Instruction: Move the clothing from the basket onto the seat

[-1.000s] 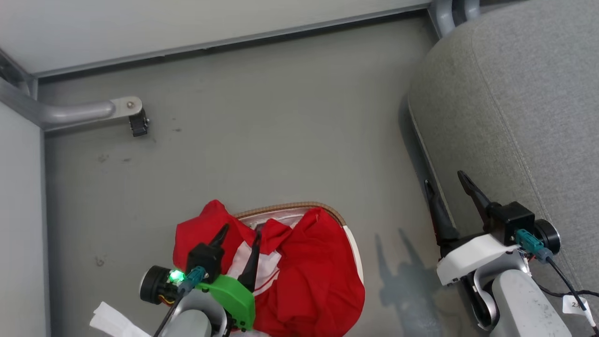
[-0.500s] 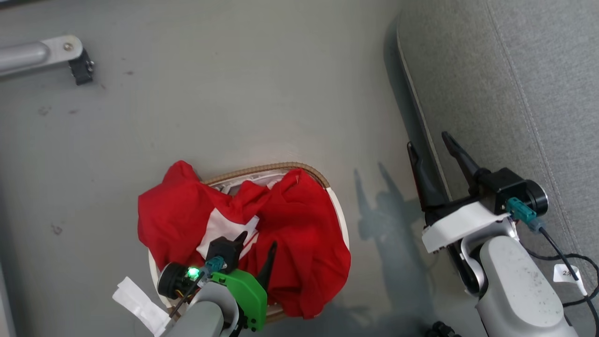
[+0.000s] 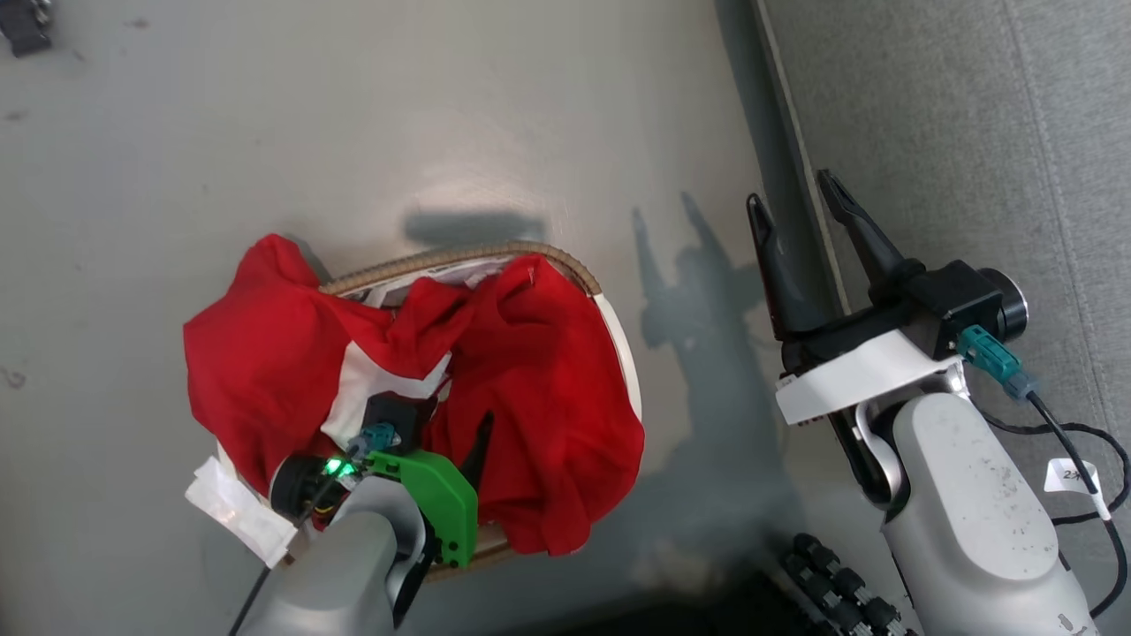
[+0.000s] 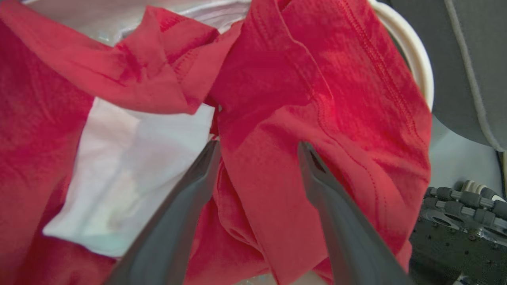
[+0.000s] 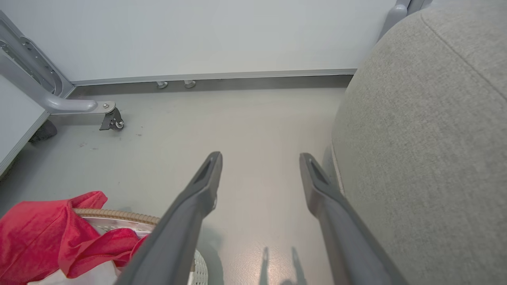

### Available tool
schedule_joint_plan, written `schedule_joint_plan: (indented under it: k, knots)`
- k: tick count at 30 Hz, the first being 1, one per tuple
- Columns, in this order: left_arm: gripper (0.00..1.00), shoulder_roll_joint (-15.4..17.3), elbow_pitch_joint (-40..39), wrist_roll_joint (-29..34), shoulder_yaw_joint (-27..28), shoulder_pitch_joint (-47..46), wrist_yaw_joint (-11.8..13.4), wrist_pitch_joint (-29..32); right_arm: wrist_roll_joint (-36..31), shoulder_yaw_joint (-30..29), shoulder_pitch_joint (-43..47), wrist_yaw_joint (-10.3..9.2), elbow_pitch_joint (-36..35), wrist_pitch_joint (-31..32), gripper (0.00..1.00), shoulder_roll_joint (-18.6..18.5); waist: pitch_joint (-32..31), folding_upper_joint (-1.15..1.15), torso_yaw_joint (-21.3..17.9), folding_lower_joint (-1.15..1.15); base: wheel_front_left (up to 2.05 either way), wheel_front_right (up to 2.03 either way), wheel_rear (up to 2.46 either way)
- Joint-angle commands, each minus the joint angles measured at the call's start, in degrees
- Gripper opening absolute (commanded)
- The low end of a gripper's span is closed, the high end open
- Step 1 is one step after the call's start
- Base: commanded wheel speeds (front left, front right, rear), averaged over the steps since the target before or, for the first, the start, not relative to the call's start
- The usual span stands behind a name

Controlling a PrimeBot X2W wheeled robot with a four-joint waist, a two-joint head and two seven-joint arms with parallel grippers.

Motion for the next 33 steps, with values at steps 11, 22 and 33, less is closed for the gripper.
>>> schedule_joint_plan:
  k: [11,22,33]
  knots:
    - [1.0,2.04,2.46,-10.4,-5.67,-6.24,-0.16,4.89,1.2,1.7,-1.33,-0.04,-1.18,-0.27,1.0,0.24,9.47,0.0,-1.99,-0.01,0.0,0.0,0.0]
    - [1.0,4.12,-0.81,-19.98,-11.7,-9.41,-0.16,10.3,1.71,3.68,-1.79,-0.05,-2.05,-0.27,1.0,0.33,13.58,0.0,-2.81,-0.01,0.0,0.0,0.0]
    - [0.0,5.98,-6.06,-27.7,-19.12,-12.24,-0.17,10.02,2.68,4.37,-2.69,-0.05,-2.06,-0.27,1.0,0.35,15.06,0.0,-3.69,-0.01,0.0,0.0,0.0]
